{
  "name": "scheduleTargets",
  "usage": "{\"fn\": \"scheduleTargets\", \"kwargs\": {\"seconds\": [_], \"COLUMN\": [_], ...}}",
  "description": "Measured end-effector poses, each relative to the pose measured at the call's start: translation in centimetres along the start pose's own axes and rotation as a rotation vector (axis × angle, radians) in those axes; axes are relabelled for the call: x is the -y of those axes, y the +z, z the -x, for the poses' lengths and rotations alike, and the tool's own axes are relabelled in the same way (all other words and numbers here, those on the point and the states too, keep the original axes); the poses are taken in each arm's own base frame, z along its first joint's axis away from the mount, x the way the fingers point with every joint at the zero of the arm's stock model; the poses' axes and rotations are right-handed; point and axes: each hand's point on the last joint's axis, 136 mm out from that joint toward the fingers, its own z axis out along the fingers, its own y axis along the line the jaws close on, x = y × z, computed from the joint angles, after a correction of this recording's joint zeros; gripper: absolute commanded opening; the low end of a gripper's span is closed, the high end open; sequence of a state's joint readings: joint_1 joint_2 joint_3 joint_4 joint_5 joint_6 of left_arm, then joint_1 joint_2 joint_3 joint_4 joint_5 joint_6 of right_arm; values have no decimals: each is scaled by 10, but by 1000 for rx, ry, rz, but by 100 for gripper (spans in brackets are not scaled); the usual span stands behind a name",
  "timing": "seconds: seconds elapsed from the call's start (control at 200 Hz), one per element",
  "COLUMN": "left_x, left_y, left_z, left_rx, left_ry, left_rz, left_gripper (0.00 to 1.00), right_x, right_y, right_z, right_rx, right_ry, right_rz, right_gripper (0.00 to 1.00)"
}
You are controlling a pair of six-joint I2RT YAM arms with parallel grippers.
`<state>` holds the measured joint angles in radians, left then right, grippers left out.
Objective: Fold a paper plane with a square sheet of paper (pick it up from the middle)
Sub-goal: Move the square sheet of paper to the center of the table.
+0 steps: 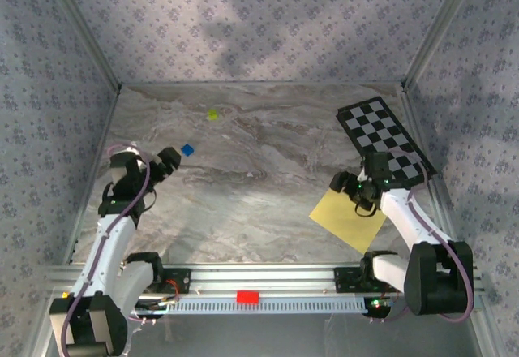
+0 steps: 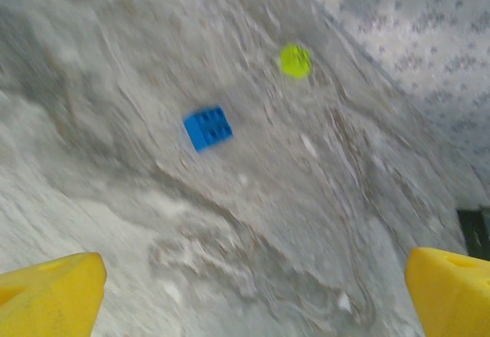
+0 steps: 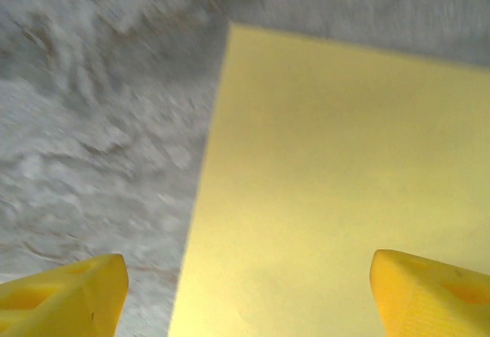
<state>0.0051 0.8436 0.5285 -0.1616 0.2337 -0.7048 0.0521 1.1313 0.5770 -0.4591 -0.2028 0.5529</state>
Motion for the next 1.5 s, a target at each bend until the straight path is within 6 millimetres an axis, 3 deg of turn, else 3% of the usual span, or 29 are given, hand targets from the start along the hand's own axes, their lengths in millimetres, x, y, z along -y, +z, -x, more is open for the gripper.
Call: {"fn": "scheduleTargets", "kwargs": {"seconds": [0.145,0.32,0.525,0.71,0.92,1.084,1.184,1.319,1.504], "left_x": [14,8,5,2,-5,-6,2,14,21], "left_y": [5,3,-4,-13,-13,-14,-20,-24,-26], "left_z": [-33,-47,-60,-69,-76,-84,-91,-96,-104], "left_rx": [-111,-167,-218,-278,-332,-371,-390,-406,-426], "left_ry": [-3,-13,-39,-67,-113,-115,-93,-70,-53], "left_rz": [-43,-11,7,60,120,133,109,66,54], "left_gripper": [100,100,100,100,100,100,100,100,100], "right_x": [3,2,-34,-89,-178,-220,-226,-226,-202], "right_y": [8,26,42,60,78,80,77,64,68], "right_z": [-13,-30,-32,-42,-90,-116,-111,-85,-64], "right_rx": [-51,-149,-202,-269,-442,-544,-530,-464,-423], "right_ry": [11,1,-85,-169,-330,-367,-369,-361,-354], "right_rz": [-19,-17,40,126,239,331,341,355,282], "right_gripper": [77,74,73,73,70,71,71,72,72]}}
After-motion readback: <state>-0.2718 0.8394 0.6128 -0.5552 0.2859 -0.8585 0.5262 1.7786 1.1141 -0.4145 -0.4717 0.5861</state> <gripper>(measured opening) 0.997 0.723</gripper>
